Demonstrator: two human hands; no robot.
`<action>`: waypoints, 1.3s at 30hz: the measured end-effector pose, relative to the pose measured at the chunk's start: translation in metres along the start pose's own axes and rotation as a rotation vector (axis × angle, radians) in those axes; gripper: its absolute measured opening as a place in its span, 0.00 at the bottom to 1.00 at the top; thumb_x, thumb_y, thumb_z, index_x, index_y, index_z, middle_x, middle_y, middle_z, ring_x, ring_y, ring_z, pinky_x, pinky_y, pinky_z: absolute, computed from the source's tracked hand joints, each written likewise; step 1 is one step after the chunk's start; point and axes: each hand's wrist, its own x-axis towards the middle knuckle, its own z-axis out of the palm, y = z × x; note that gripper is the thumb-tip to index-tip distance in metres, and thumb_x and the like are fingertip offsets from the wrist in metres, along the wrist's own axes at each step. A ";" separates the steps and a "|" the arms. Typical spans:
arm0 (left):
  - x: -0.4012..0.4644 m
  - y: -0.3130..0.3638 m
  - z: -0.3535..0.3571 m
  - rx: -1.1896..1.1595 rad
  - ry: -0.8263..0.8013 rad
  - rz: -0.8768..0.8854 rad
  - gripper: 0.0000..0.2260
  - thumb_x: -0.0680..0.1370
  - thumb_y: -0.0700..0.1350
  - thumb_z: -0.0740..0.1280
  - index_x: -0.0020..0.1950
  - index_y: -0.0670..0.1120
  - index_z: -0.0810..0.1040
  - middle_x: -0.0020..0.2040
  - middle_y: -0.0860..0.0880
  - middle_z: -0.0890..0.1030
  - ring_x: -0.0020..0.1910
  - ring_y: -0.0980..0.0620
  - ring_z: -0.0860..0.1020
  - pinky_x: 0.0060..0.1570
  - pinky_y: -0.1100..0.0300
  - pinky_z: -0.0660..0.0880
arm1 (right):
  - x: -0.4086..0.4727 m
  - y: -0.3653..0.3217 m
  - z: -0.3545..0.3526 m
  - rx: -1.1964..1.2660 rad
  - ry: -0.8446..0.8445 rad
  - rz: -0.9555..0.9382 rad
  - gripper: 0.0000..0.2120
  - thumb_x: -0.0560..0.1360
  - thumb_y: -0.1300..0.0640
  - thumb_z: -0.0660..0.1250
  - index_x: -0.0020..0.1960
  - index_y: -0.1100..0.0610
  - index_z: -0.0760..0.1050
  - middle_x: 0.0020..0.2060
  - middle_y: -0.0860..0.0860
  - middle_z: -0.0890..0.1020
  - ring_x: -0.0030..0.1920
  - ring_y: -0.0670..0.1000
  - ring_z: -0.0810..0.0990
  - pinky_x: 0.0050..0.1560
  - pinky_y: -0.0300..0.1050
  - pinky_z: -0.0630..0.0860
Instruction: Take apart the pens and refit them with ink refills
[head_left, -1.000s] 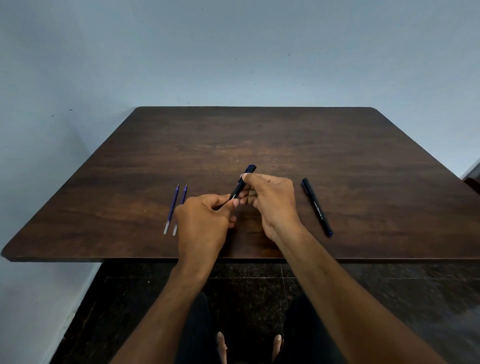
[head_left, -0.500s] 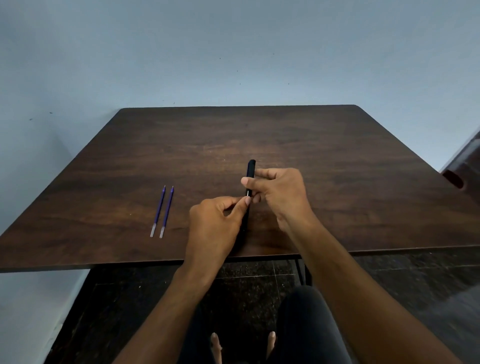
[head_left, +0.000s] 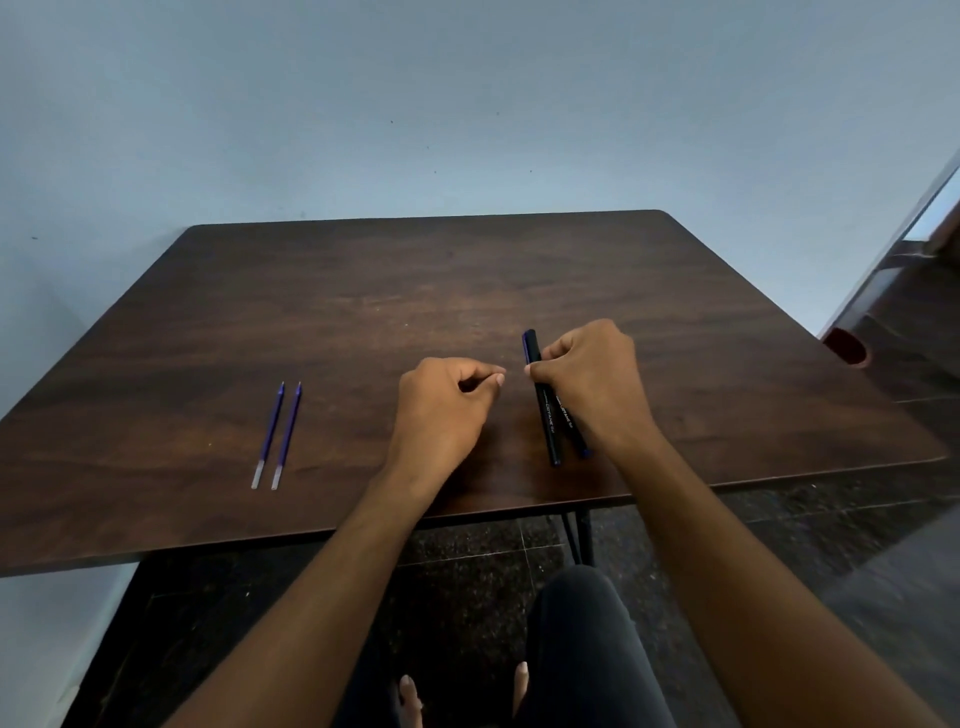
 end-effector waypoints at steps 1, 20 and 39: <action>0.003 0.000 0.005 -0.024 -0.003 -0.011 0.05 0.77 0.47 0.73 0.50 0.51 0.87 0.45 0.59 0.86 0.44 0.74 0.78 0.40 0.81 0.69 | -0.001 0.002 0.002 -0.016 0.006 -0.002 0.06 0.70 0.59 0.79 0.36 0.57 0.84 0.31 0.52 0.84 0.31 0.47 0.83 0.32 0.45 0.82; 0.035 0.000 0.046 -0.010 -0.038 -0.143 0.03 0.75 0.42 0.75 0.41 0.50 0.87 0.33 0.59 0.81 0.30 0.71 0.77 0.30 0.79 0.69 | -0.002 0.022 0.017 0.019 0.018 -0.010 0.05 0.72 0.57 0.78 0.43 0.58 0.85 0.35 0.50 0.83 0.32 0.37 0.75 0.27 0.26 0.71; 0.026 0.000 0.043 0.021 -0.015 -0.055 0.02 0.74 0.44 0.77 0.46 0.51 0.87 0.38 0.59 0.82 0.37 0.69 0.79 0.34 0.79 0.71 | -0.003 0.029 0.018 0.156 0.060 -0.094 0.03 0.72 0.60 0.77 0.40 0.55 0.86 0.29 0.39 0.79 0.33 0.27 0.78 0.30 0.22 0.70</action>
